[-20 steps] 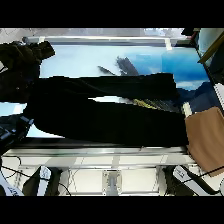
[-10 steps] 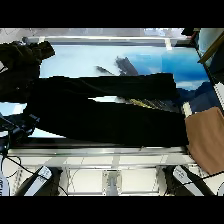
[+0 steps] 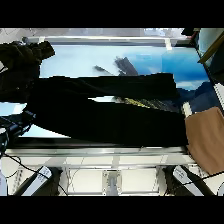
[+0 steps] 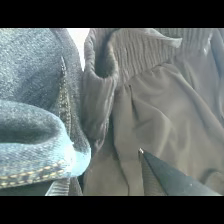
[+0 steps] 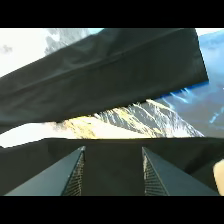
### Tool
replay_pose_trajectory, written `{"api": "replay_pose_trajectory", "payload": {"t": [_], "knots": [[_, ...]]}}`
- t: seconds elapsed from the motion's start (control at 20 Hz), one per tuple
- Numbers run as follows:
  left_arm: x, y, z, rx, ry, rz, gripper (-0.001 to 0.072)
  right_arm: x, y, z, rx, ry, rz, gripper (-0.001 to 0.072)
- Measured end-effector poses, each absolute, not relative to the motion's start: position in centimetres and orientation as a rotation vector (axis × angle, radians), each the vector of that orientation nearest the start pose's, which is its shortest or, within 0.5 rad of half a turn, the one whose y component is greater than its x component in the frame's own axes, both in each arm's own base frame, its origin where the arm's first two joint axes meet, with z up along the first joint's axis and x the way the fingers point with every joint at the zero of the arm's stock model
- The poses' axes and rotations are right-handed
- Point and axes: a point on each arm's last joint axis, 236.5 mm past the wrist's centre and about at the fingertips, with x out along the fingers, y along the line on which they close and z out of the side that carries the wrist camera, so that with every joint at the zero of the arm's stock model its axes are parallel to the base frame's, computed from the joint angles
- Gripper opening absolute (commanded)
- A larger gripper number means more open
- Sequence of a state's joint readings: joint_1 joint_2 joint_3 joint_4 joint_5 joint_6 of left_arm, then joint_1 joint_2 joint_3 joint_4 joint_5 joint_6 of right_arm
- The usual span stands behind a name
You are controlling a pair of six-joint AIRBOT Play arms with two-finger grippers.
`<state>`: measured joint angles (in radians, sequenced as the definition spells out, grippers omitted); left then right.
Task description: Fold the clothes and pants, and hang the long-sleeved shirts on hangers.
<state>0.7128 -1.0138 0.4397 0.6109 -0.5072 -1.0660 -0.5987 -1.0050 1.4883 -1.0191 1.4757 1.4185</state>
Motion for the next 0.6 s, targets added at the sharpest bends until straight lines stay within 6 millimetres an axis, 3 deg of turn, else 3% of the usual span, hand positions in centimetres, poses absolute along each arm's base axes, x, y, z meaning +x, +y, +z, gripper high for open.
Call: {"api": "replay_pose_trajectory", "payload": {"t": [0.3, 0.6], "knots": [[29.4, 14.0, -6.7, -0.809, 0.802, 0.384, 0.0485, 32.4, -8.5, 22.2, 0.421, 0.88, -0.036, 0.0409], [27.8, 14.7, -7.2, -0.834, 0.833, 0.401, 0.0485, 32.1, -8.6, 22.0, 0.416, 0.897, -0.043, 0.0409]]}}
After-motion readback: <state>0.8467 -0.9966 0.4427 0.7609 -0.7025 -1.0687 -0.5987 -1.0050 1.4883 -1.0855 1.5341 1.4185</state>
